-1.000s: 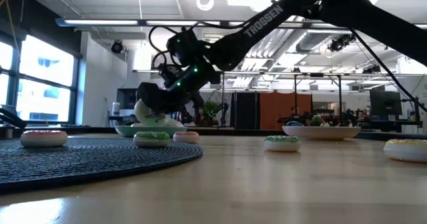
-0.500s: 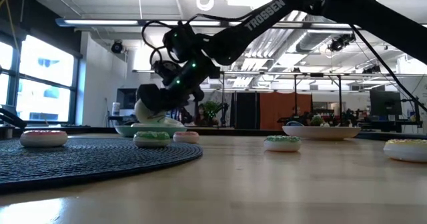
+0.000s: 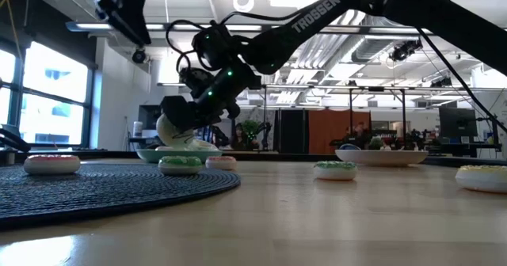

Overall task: Pick & Place donuts
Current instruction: Put the large blue donut on the green plate

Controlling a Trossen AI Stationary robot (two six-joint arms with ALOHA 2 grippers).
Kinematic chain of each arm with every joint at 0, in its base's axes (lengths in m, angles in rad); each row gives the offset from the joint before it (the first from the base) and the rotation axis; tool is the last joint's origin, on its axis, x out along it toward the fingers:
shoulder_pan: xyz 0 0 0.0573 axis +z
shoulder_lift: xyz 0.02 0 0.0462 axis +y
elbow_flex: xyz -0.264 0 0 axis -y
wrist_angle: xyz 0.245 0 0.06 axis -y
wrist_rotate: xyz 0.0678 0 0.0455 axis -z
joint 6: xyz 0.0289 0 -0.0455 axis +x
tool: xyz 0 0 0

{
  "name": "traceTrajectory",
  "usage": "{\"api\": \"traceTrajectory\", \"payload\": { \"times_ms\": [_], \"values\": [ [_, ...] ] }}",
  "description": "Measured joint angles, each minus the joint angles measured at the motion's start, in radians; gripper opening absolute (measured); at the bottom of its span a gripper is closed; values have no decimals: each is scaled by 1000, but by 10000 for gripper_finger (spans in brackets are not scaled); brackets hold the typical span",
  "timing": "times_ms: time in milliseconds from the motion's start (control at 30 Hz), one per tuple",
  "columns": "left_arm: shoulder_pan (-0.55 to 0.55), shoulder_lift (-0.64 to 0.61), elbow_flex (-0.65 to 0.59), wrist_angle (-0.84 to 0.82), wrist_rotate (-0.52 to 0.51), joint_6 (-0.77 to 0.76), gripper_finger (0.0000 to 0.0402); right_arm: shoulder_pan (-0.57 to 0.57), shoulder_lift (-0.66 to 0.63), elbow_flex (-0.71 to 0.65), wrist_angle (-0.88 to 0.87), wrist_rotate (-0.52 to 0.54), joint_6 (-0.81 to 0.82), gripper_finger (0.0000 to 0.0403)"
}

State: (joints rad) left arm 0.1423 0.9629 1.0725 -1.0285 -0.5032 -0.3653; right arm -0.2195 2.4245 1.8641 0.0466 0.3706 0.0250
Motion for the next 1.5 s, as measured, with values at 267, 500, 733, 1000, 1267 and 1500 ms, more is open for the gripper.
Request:
{"api": "traceTrajectory", "payload": {
  "times_ms": [267,500,733,1000,1267,1500],
  "values": [
    [299,-141,-188,244,252,88,207,6,0,0,-4,1,0,162],
    [475,-171,-456,555,535,144,207,6,0,0,3,1,0,162],
    [546,-48,-658,888,622,134,207,6,0,0,33,1,1,158],
    [562,74,-676,1029,639,151,207,4,0,0,25,6,0,156],
    [654,116,-676,1014,621,129,207,8,-1,0,-25,-10,3,157],
    [705,116,-676,1001,654,132,207,9,-1,0,-35,-14,2,154]
  ]
}}
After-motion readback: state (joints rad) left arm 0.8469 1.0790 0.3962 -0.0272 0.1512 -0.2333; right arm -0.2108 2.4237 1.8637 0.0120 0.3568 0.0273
